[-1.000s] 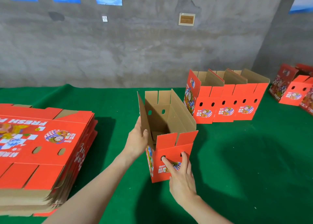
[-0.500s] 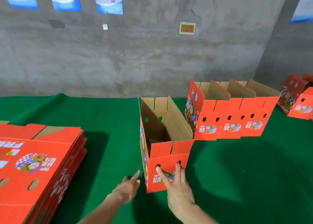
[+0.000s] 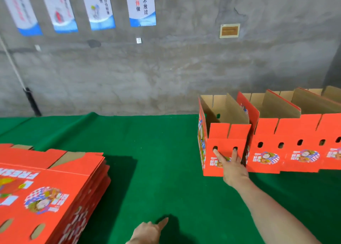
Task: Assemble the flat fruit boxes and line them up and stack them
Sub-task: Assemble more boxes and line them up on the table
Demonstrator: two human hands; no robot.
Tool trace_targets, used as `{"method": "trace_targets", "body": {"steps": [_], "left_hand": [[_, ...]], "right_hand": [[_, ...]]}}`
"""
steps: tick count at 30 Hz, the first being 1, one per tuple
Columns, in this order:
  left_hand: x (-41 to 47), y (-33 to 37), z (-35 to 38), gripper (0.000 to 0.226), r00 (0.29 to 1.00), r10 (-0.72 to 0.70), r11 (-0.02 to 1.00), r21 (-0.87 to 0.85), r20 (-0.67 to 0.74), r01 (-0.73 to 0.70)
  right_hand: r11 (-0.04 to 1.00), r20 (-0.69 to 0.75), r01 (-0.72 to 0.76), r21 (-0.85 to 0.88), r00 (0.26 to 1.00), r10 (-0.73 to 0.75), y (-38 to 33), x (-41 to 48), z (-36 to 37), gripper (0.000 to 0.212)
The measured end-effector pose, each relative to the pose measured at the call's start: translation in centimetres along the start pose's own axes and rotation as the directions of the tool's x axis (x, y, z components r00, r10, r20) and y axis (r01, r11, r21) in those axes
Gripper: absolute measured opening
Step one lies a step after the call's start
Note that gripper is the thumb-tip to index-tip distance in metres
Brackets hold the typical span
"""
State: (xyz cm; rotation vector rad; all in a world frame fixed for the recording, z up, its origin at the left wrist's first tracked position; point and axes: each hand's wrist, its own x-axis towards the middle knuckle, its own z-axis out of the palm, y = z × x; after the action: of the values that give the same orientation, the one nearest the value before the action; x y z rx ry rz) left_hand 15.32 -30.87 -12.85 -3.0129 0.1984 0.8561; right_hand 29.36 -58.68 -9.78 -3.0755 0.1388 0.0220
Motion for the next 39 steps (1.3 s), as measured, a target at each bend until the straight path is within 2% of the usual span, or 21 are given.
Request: {"method": "trace_targets", "body": {"steps": [7, 12, 14, 17, 20, 22, 24, 26, 28, 30, 31, 33, 36, 38, 39], "left_hand": [[-0.7, 1.0, -1.3, 0.075, 0.996, -0.069, 0.996, 0.05, 0.048, 0.067], [-0.8, 0.9, -0.6, 0.078, 0.997, -0.069, 0.993, 0.101, 0.022, 0.066], [-0.7, 1.0, -0.3, 0.077, 0.998, -0.067, 0.992, 0.104, 0.012, 0.065], [-0.7, 1.0, 0.0, 0.07, 0.996, -0.084, 0.992, 0.098, 0.027, 0.081], [-1.8, 0.6, 0.6, 0.065, 0.992, -0.098, 0.995, -0.003, 0.081, 0.099], [-3.3, -0.4, 1.0, 0.069, 0.995, -0.069, 0.996, -0.059, 0.074, 0.074], [-5.3, -2.3, 0.8, 0.073, 0.998, -0.05, 0.994, -0.102, -0.044, 0.045], [-7.7, -5.3, -0.3, 0.074, 0.955, -0.098, 0.989, -0.133, -0.28, 0.063], [-10.4, -9.3, -2.3, 0.073, 0.82, -0.221, 0.971, -0.195, -0.528, 0.136], [-13.1, -13.8, -3.9, 0.075, 0.695, -0.38, 0.925, -0.265, -0.61, 0.274], [-14.1, -16.0, -4.1, 0.078, 0.675, -0.457, 0.89, -0.294, -0.58, 0.349], [-15.8, -19.7, -2.7, 0.089, 0.71, -0.553, 0.833, -0.303, -0.437, 0.463], [-17.3, -21.0, 0.9, 0.114, 0.786, -0.531, 0.843, -0.292, -0.317, 0.451], [-17.8, -19.5, 2.3, 0.131, 0.809, -0.513, 0.851, -0.29, -0.287, 0.437], [-18.2, -18.4, 2.6, 0.131, 0.814, -0.509, 0.854, -0.278, -0.279, 0.439]], "right_hand": [[0.992, 0.072, -0.105, -0.069, 0.991, 0.11, 3.9, 3.8, -1.5, 0.106], [0.978, 0.132, -0.196, 0.074, 0.974, 0.185, 1.6, 2.2, -2.7, 0.095], [0.971, 0.017, -0.094, 0.222, 0.996, 0.093, -1.1, 0.1, -3.1, 0.086], [0.865, -0.159, 0.224, 0.448, 0.973, -0.17, -6.3, -5.7, -2.8, 0.061], [0.692, -0.191, 0.423, 0.585, 0.901, -0.39, -10.7, -13.2, -1.3, 0.043], [0.651, -0.161, 0.46, 0.604, 0.87, -0.465, -12.0, -17.4, -0.2, 0.039], [0.657, -0.092, 0.431, 0.619, 0.87, -0.484, -12.0, -20.0, 0.5, 0.039], [0.685, -0.046, 0.405, 0.606, 0.877, -0.478, -11.5, -21.4, 0.6, 0.037], [0.732, 0.002, 0.372, 0.571, 0.891, -0.454, -11.2, -22.4, 0.2, 0.035], [0.754, 0.021, 0.365, 0.546, 0.894, -0.448, -11.7, -23.3, -0.3, 0.035], [0.758, 0.034, 0.361, 0.543, 0.893, -0.449, -12.2, -23.8, -0.7, 0.034], [0.758, 0.058, 0.35, 0.55, 0.89, -0.453, -13.4, -24.9, -1.2, 0.035], [0.762, 0.11, 0.332, 0.556, 0.88, -0.463, -15.8, -26.4, -1.0, 0.038], [0.77, 0.155, 0.307, 0.559, 0.874, -0.46, -17.4, -27.3, -0.9, 0.039], [0.773, 0.178, 0.297, 0.56, 0.868, -0.463, -18.2, -27.7, -0.8, 0.04]]}}
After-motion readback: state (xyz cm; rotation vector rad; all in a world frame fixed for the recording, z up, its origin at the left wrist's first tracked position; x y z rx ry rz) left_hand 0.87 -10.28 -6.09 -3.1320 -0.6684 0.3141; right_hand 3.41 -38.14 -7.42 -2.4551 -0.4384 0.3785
